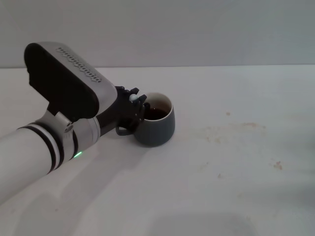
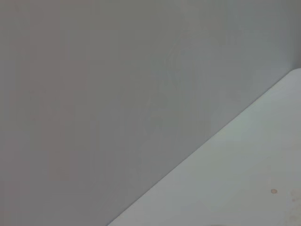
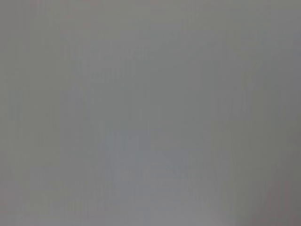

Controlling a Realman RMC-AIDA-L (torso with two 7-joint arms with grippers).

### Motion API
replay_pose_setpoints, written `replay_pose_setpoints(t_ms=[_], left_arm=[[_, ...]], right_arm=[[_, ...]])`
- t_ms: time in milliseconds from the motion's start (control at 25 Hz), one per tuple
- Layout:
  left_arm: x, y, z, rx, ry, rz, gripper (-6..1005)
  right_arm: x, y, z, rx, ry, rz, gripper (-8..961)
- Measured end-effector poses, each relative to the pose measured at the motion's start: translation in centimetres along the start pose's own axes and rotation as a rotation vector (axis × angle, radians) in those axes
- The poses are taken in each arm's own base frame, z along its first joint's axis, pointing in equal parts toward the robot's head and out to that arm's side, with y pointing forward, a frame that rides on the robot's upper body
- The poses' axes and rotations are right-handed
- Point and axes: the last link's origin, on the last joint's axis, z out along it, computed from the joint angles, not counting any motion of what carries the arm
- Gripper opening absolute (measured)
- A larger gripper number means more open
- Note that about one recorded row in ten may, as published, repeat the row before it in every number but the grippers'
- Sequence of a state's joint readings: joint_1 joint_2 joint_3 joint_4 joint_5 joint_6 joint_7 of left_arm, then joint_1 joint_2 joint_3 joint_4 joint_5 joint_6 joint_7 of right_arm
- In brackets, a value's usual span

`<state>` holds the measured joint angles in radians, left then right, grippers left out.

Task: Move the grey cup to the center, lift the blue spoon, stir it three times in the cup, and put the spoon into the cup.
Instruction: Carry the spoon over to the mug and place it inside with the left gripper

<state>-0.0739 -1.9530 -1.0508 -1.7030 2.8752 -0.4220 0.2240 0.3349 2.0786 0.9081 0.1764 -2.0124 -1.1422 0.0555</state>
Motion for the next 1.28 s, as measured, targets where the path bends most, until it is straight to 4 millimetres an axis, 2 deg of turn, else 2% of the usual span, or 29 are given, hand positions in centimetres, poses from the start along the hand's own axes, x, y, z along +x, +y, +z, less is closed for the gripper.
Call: replay_pose_setpoints(t_ms=[480, 800, 1160, 1200, 1280], left_arm=[[0.7, 1.0, 1.7, -0.064, 0.016, 0.016, 146], [0.4, 1.7, 1.5, -0.087, 0.000, 0.016, 145], [-0.4, 0.8, 0.8, -0.050, -0.022, 0.000, 145], [-0.9, -0.6, 0.5, -0.007, -0.032, -0.018, 145], [-0.9, -0.6, 0.5, -0.007, -0.032, -0.018, 145]], right_arm=[[0.0, -0.1, -0.1, 0.002, 0.001, 0.001, -1], [-0.1, 0.2, 0.2, -0.004, -0.004, 0.002, -1], [-0.3, 0.5, 0.6, -0.013, -0.006, 0.005, -1], [-0.3, 0.5, 0.6, -0.013, -0.006, 0.005, -1], [-0.3, 0.6, 0.7, -0.014, -0.006, 0.005, -1]])
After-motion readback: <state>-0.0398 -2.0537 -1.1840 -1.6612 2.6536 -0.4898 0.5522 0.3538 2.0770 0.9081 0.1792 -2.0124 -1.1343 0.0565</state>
